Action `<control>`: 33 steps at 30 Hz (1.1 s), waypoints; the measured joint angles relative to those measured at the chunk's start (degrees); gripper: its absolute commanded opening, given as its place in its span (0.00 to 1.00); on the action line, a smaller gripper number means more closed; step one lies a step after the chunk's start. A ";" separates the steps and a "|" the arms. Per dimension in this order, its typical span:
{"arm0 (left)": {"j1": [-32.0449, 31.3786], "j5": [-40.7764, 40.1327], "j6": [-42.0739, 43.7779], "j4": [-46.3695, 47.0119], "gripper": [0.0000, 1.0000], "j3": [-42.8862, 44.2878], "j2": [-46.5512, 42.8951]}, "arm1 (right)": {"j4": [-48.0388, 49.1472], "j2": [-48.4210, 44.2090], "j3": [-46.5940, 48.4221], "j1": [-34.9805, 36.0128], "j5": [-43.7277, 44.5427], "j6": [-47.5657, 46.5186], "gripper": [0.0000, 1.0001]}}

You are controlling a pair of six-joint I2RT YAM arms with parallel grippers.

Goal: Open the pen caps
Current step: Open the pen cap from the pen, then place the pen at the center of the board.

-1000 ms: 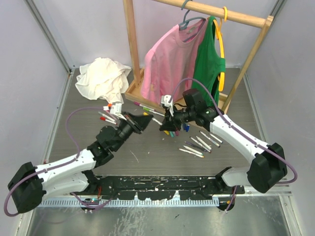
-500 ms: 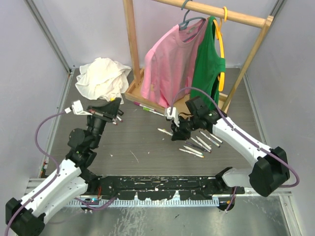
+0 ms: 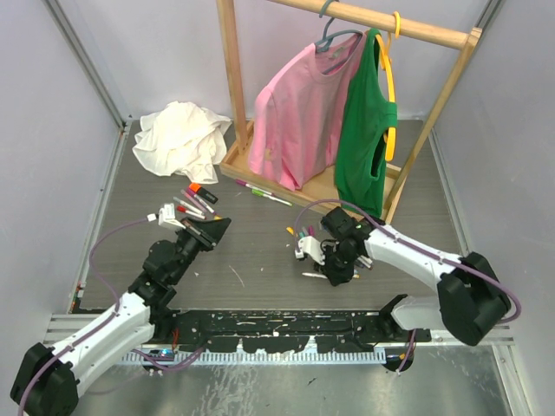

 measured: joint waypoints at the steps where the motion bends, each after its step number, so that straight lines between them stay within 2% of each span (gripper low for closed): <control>1: 0.00 0.13 -0.50 0.09 0.00 0.00 0.42 | 0.61 1.16 0.00 0.79 0.90 0.44 0.09; 7: 0.00 0.46 -2.36 0.68 0.00 -0.20 4.83 | 4.37 7.45 -1.16 3.15 6.25 4.57 0.11; 17: 0.00 0.94 -3.93 2.60 0.00 -0.81 9.68 | 6.05 7.32 -1.18 3.41 9.64 8.15 0.28; 23: 0.00 1.03 -4.17 2.93 0.00 -0.81 11.69 | 6.01 7.32 -1.11 3.43 9.84 8.52 0.34; 28: 0.00 1.38 -5.01 3.45 0.00 -0.81 14.25 | 6.10 7.32 -1.05 3.48 10.32 8.55 0.32; 33: -0.42 1.95 -5.86 4.79 0.00 -0.74 19.17 | 6.69 7.34 -1.05 3.52 11.61 8.87 0.20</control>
